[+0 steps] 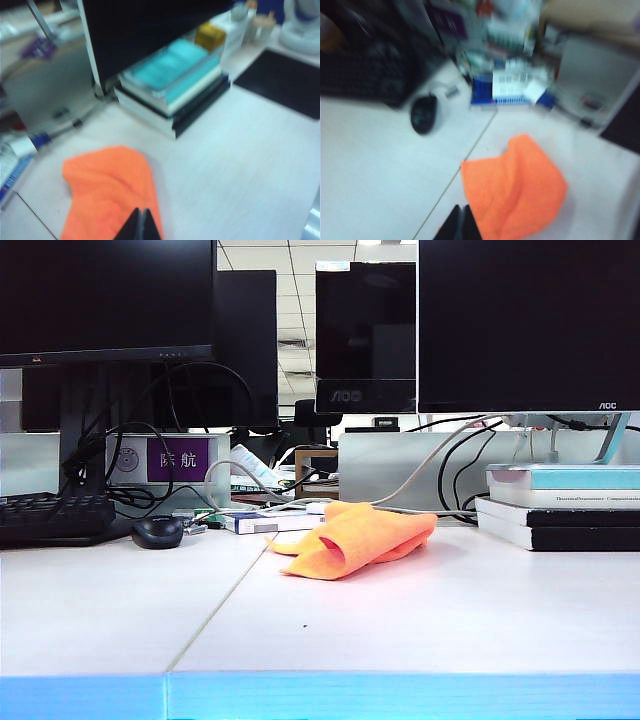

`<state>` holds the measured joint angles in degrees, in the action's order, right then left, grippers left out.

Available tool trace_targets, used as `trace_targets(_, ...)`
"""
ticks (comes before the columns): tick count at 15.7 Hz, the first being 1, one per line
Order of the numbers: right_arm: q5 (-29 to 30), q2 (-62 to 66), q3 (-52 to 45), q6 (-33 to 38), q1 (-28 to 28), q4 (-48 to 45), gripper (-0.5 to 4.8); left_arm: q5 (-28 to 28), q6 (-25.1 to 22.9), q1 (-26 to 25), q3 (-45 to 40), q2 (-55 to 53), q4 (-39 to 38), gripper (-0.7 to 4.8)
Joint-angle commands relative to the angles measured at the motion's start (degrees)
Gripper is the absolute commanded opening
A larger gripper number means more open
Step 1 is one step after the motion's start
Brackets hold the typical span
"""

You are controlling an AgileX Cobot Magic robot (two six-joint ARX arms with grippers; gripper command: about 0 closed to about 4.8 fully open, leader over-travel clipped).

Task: Wipe the table from back to front using the rag.

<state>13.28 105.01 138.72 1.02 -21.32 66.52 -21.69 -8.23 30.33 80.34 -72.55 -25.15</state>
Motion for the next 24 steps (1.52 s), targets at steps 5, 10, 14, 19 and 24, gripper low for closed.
trace_targets(5,-6.12,-17.79,0.15,-4.33,-0.15,11.50,-0.01,0.37,2.86,0.09,0.33,15.82,-3.10,-0.05)
trace_targets(10,-5.68,-27.39,-1.53,-5.92,-0.15,12.57,-0.01,12.22,2.84,0.09,0.31,27.56,-8.09,-0.05)
trace_targets(14,-5.70,-44.04,-28.46,-3.43,-0.15,8.66,-0.01,14.86,2.75,0.09,0.26,36.28,-21.64,-0.05)
trace_targets(19,-5.68,-69.31,-74.25,-2.73,-0.15,-26.60,-0.01,14.86,2.80,0.09,-0.24,41.42,-29.86,-0.05)
trace_targets(24,-5.60,-102.38,-121.22,-2.73,-0.09,-48.15,-0.01,15.19,4.22,0.07,-15.32,54.75,-27.17,-0.05)
